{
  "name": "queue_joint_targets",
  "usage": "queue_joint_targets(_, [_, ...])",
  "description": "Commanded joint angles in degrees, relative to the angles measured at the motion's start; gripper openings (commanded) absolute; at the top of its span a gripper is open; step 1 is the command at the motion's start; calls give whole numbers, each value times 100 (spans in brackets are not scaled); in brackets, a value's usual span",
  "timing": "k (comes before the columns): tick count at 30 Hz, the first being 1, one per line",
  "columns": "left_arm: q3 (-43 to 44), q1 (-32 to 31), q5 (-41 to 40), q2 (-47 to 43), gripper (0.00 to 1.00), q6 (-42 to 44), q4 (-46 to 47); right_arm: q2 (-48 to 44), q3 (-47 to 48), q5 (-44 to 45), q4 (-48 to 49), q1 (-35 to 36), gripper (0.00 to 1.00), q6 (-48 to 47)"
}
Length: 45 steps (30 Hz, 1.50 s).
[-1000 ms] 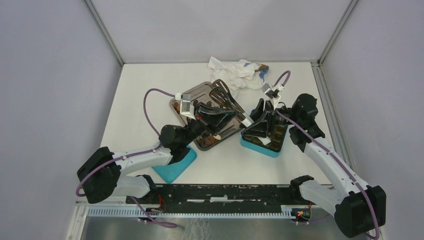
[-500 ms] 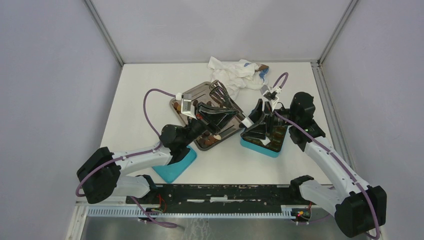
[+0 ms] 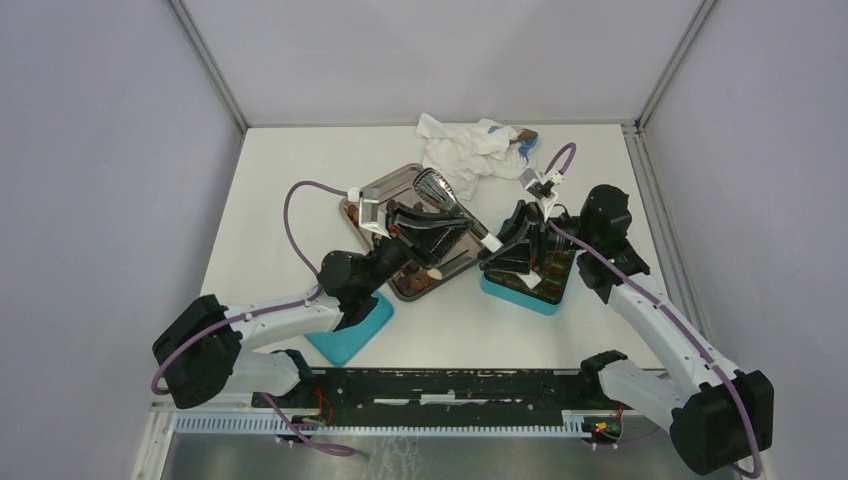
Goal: Pack the chocolate
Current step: Pick up the clamp from the center of the board.
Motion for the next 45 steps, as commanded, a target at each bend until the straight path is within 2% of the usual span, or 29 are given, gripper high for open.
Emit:
queue_joint_targets(1, [-124,54,-191,-198,34,-41,87,-98,-43,-5,682,-15,28,389])
queue_joint_targets(7, [-379,57,-424,-752,54,35,-502,-93,-82,-21,875,-133,28,569])
queue_joint_targets(11, [-550,57,-483,-1425,59,236,-1392,-134,-113,88,658,-299,30,290])
queue_joint_targets(16, [-555,56,-505,-2414,66,676,-3553,-140,536,870,-1812,-448,31,-2082])
queue_joint_targets(19, [-552,57,-891,-2960,76,714,-4728,-10,1028,1732,-3190,-441,31,-3524])
queue_joint_targets(23, [-282,53,-1790,-3403,83,768,-6819,178,1341,2790,-3956,-390,32,-4507])
queue_joint_targets(27, [-173,64,-1983,-3560,85,631,-7710,222,1384,3669,-4189,-247,33,-5063])
queue_joint_targets(29, [-311,68,-1675,-3639,85,451,-7516,255,1384,3895,-4216,-188,34,-5184])
queue_joint_targets(32, [-665,69,-1218,-3802,86,237,-6551,436,1531,4106,-4377,-75,34,-5383])
queue_joint_targets(37, [-1049,75,-1463,-3869,96,-186,-5611,1003,2125,4665,-4870,232,35,-5790])
queue_joint_targets(39, [-1347,97,-1471,-3662,100,-921,-4876,1217,2302,4622,-4991,334,35,-5813])
queue_joint_targets(43, [-1995,100,-1715,-2718,100,-2534,-2493,1428,2457,4149,-5009,467,35,-5567])
queue_joint_targets(45, [-2052,100,-1980,-2237,100,-3042,-1929,1388,2369,3810,-4867,460,35,-5323])
